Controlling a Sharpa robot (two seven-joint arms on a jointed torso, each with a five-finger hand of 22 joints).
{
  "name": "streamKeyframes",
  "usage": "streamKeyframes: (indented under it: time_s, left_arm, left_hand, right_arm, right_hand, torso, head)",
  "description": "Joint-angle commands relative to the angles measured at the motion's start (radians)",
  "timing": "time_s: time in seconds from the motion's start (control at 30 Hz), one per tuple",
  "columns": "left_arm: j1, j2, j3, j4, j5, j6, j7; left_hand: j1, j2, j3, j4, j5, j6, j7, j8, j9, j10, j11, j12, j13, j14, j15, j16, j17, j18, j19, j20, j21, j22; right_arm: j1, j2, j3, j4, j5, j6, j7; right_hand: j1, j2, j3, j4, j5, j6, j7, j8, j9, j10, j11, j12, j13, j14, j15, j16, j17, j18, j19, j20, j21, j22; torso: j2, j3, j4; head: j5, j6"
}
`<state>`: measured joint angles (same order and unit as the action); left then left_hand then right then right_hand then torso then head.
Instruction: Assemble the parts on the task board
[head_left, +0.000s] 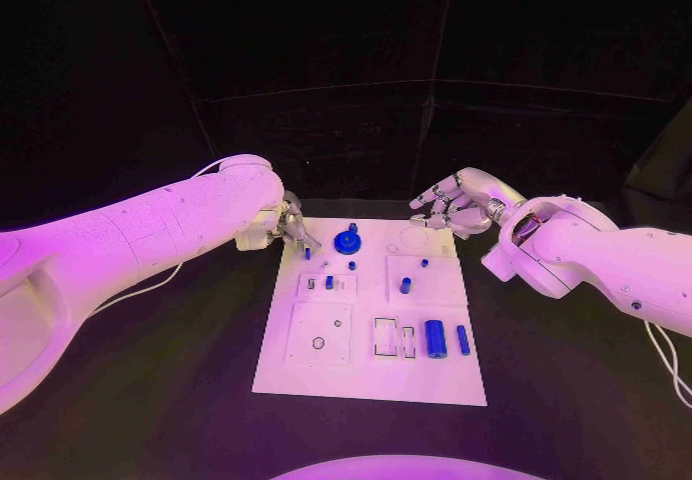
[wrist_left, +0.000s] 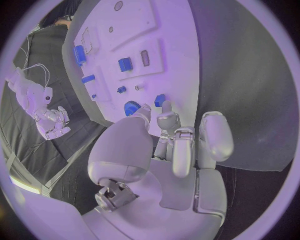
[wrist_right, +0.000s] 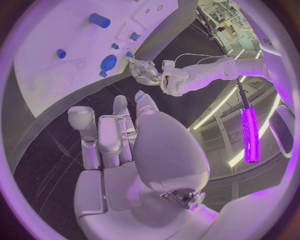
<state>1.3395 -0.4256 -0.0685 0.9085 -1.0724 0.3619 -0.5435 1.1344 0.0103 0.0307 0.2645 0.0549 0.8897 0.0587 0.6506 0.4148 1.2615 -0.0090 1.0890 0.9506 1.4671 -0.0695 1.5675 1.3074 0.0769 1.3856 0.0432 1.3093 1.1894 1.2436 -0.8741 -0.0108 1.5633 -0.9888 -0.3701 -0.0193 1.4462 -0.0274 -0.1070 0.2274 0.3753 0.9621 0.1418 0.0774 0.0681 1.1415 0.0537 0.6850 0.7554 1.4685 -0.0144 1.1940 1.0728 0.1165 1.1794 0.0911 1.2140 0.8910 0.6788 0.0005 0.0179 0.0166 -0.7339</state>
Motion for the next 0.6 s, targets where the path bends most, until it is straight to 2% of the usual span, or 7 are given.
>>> streamKeyframes:
  time_s: [0.03,0.6]
  left_arm:
    - [0.000,0.002,0.000,-0.005,-0.006,0.015,0.009]
    - [-0.003,0.007,0.000,-0.009,-0.006,0.021,0.015]
  left_hand:
    - [0.008,0.000,0.002,-0.007,-0.002,0.006,0.003,0.002,-0.002,0.005,-0.001,0.003,-0.001,0.104,-0.001,0.003,0.263,0.007,0.007,-0.002,0.005,0.001]
    - [0.028,0.007,0.008,-0.017,-0.002,0.009,0.002,0.002,-0.004,0.005,-0.002,0.004,-0.002,0.104,-0.001,0.003,0.263,0.007,0.007,-0.002,0.005,0.002]
  right_arm:
    - [0.002,0.001,0.001,0.001,0.002,0.005,0.008]
    - [0.002,0.003,0.001,0.001,0.002,0.005,0.009]
  right_hand:
    - [-0.005,0.004,-0.003,0.004,0.006,0.004,0.002,0.006,0.000,-0.001,0.000,-0.001,-0.001,0.002,-0.007,-0.005,-0.001,0.018,-0.008,-0.001,-0.003,-0.001]
    - [-0.002,0.006,-0.003,0.004,0.008,0.004,0.002,0.007,0.000,-0.001,0.000,-0.001,-0.002,0.002,-0.007,-0.006,-0.001,0.018,-0.008,-0.002,-0.005,-0.002]
  torso:
    - [0.000,0.0001,0.0001]
    - [0.001,0.0006,-0.0002]
  head:
    - [0.000,-0.001]
    - [-0.002,-0.002]
